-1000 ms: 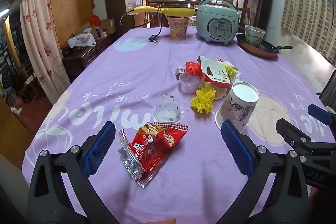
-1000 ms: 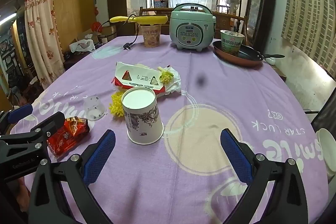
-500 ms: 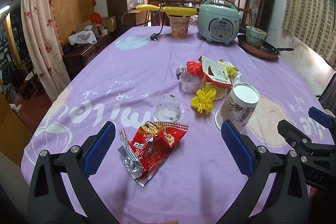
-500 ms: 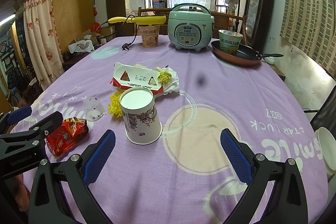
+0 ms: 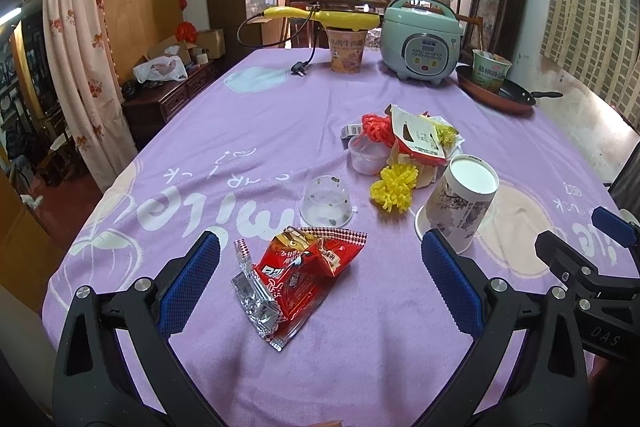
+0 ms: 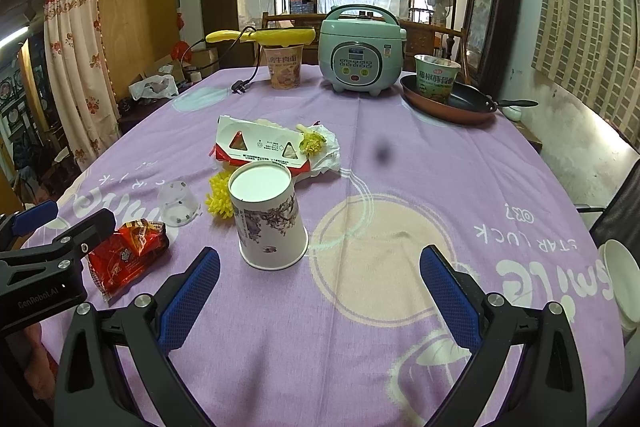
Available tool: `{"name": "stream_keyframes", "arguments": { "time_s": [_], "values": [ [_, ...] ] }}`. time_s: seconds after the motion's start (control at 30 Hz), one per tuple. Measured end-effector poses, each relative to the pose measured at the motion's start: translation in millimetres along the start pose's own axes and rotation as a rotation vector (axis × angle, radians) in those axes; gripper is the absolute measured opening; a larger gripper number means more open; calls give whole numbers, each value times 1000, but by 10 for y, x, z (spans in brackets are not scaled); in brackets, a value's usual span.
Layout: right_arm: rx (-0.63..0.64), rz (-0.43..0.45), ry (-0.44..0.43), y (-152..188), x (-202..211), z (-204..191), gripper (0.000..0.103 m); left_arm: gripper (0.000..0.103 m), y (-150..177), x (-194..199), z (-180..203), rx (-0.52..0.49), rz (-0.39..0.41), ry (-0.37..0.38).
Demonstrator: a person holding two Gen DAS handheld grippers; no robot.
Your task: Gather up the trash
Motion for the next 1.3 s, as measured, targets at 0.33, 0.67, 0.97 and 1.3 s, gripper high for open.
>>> {"name": "stream_keyframes", "arguments": {
  "time_s": [0.33, 0.67, 0.97, 1.3],
  "values": [
    [4, 0, -5, 18, 11, -23, 98, 97, 18, 20, -92, 17, 4, -18],
    [0, -6, -12, 46, 19, -10, 98, 97, 80, -4, -86, 11, -17, -8],
    [1, -13, -16, 57, 2, -14, 98, 97, 95, -23, -76, 9, -25, -2],
    [7, -13, -19, 60, 2, -29, 98, 97, 94, -23, -61, 14, -24, 5]
  ]
}}
Point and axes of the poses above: each gripper's, at about its wrist camera, not at the fingertips, and x roughly against the way its jaws point, z to its right, y to its underside, the point moved 8 cm from there along -x, roughly the way its jaws point, and after that the axes turned 7 degrees about z, right-handed, at the moved point
